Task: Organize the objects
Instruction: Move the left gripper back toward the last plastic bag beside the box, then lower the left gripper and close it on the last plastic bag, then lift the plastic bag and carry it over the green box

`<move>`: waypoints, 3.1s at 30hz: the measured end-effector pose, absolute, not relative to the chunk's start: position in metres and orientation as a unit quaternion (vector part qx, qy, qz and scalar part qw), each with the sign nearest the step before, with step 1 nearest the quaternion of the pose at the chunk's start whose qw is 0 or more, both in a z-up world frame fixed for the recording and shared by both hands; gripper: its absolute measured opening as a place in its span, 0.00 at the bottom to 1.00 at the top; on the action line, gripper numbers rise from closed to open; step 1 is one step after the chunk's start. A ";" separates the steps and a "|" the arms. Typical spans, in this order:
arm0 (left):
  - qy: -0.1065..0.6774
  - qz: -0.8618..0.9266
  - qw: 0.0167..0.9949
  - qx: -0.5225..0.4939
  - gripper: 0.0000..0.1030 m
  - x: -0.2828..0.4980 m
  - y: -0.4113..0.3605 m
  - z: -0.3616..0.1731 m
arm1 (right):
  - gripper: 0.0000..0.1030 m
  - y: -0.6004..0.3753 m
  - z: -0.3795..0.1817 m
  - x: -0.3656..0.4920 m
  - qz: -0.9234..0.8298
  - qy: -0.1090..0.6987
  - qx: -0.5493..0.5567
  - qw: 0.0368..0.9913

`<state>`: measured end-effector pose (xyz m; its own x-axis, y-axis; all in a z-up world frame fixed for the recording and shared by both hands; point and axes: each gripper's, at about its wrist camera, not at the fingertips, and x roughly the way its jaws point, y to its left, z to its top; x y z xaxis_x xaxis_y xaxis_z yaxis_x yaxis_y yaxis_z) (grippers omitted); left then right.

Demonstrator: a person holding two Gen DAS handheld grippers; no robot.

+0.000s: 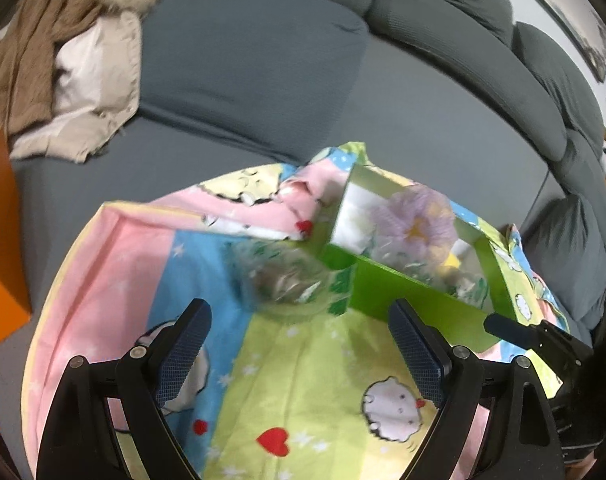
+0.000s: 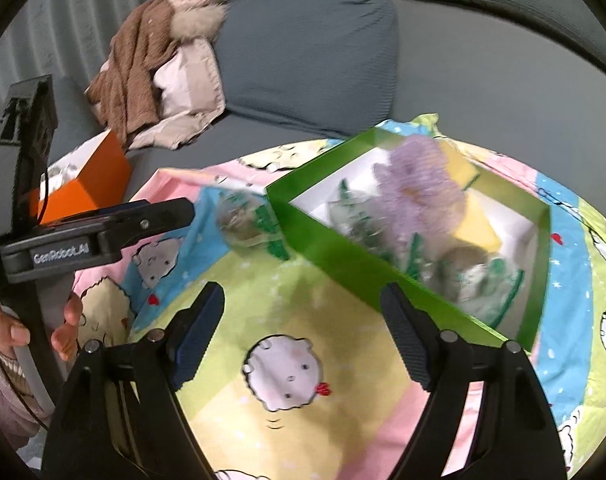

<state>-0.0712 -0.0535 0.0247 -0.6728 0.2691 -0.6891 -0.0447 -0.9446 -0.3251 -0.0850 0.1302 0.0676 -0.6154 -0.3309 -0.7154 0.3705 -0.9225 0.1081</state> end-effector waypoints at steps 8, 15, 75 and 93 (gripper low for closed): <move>-0.168 0.895 0.073 -0.406 0.88 -0.072 -0.084 0.006 | 0.78 0.105 0.047 -0.091 -0.884 0.039 0.412 0.216; -0.189 0.885 0.069 -0.420 0.88 -0.085 -0.105 -0.009 | 0.78 0.099 0.033 -0.100 -0.881 0.042 0.418 0.218; -0.172 0.850 0.241 -0.435 0.61 -0.132 -0.056 -0.025 | 0.43 0.048 0.006 -0.156 -0.846 0.044 0.425 0.319; -0.119 0.859 0.263 -0.423 0.61 -0.091 0.005 0.016 | 0.43 0.094 0.036 -0.097 -0.869 0.010 0.396 0.298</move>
